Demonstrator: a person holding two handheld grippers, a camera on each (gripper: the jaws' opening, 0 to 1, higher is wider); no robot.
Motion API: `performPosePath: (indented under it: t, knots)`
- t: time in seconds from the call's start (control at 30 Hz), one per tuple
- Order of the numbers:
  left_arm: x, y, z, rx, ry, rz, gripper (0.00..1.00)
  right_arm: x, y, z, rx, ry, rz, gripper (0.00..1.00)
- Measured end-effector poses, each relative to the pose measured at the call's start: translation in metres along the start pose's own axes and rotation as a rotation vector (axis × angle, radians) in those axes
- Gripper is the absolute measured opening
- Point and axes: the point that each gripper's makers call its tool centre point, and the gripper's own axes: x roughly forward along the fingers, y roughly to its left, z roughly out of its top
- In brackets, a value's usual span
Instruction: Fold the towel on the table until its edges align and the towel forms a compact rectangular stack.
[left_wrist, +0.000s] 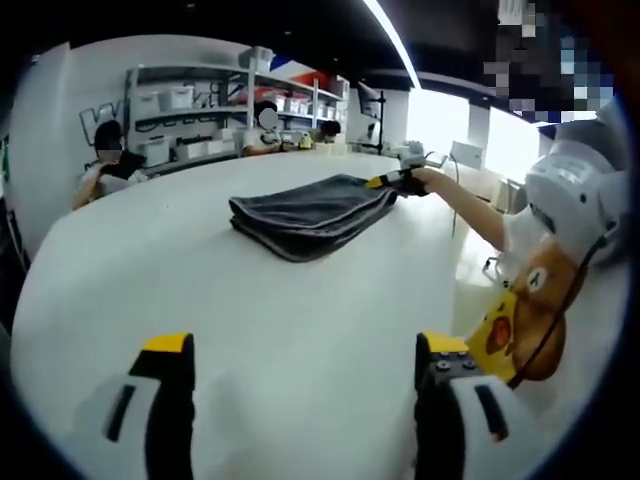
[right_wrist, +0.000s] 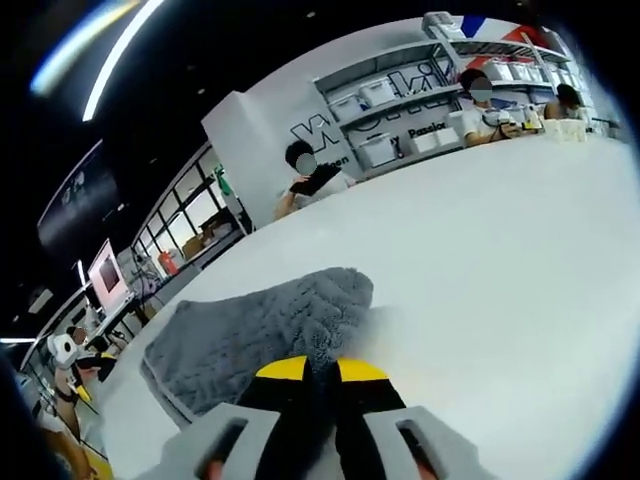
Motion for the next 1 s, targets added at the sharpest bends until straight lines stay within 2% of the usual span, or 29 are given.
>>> performPosePath:
  t: [0.2,0.63,0.7,0.8,0.93,1.0]
  knots:
    - [0.002,0.0,0.001,-0.001,0.001,-0.003,0.96,-0.007,-0.006,0.004,0.006,-0.006,-0.01,0.08]
    - [0.002,-0.002,0.001,0.005,0.001,-0.019,0.96,-0.012,0.018,0.019,-0.004,-0.035,0.015,0.08]
    - [0.002,-0.002,0.001,0.005,-0.001,-0.019,0.96,-0.013,0.014,0.025,-0.006,-0.039,0.022,0.08]
    - [0.002,-0.001,0.002,0.006,-0.005,-0.024,0.96,-0.012,0.024,0.028,-0.012,-0.048,0.037,0.08]
    - [0.003,0.0,0.002,0.006,-0.011,-0.034,0.96,-0.011,0.03,0.036,-0.045,-0.056,0.042,0.08]
    - [0.004,0.0,0.002,0.006,-0.017,-0.04,0.96,-0.011,0.034,0.038,-0.098,-0.052,0.012,0.08]
